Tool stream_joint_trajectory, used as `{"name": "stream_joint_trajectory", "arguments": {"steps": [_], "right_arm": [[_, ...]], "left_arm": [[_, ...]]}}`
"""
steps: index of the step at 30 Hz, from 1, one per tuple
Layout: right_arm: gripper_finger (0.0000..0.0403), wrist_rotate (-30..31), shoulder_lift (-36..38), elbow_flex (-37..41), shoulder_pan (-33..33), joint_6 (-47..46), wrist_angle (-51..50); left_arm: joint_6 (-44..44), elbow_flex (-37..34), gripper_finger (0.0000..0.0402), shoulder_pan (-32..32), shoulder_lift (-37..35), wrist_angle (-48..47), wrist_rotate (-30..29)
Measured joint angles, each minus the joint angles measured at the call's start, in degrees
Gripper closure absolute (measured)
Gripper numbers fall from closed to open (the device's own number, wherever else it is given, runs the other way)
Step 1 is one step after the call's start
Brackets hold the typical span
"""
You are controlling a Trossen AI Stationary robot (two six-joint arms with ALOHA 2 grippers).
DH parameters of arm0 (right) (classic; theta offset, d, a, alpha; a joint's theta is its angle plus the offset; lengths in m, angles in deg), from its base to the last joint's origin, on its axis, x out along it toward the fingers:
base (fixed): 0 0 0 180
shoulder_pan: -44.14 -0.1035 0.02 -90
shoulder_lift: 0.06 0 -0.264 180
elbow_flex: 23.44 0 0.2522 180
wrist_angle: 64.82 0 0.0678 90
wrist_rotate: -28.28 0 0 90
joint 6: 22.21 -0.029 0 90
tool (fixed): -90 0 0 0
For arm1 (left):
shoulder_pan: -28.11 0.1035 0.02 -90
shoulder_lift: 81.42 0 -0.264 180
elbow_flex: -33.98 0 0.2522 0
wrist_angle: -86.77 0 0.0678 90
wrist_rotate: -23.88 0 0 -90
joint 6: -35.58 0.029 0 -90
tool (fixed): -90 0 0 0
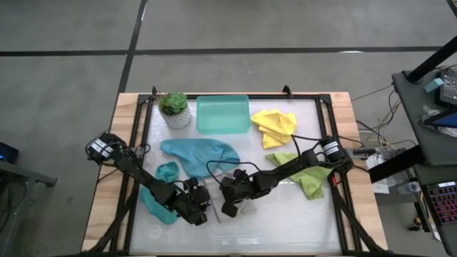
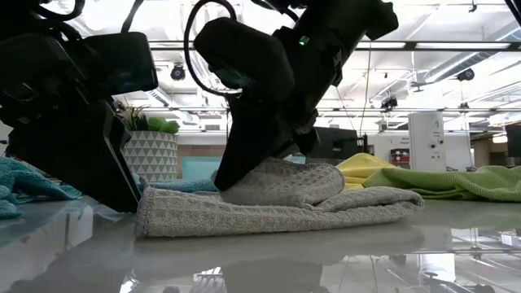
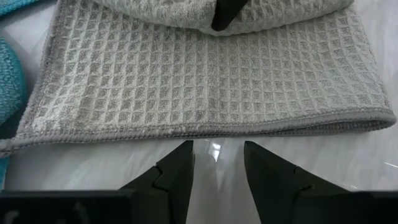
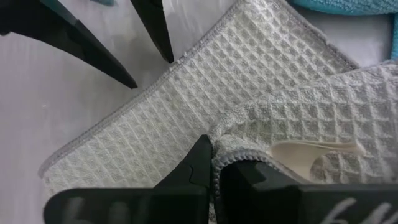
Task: Fold microfiber towels
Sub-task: Fold the gray microfiber cloth
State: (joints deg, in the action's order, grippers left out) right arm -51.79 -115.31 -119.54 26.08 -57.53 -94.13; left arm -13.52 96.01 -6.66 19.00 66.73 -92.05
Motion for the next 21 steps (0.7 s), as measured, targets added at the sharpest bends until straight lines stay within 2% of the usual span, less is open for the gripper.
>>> {"name": "stream_joint_trajectory", "arguments": {"steps": [12,16,21], "right_arm": [[0.0384,-0.09,0.00,0.00,-0.15,-2.20,0.47],[0.0351,-1.24,0.00,0.02,-0.15,-3.86,0.52],[0.0290,-1.36,0.00,-0.21,-0.15,-3.30,0.99]], "left_arm": [[0.00,-0.02,0.0272,0.04,0.00,0.00,-0.02],[0.00,-0.02,0.0272,0.04,0.00,0.00,-0.03],[0.00,-0.02,0.0272,0.04,0.00,-0.02,-0.02]]}}
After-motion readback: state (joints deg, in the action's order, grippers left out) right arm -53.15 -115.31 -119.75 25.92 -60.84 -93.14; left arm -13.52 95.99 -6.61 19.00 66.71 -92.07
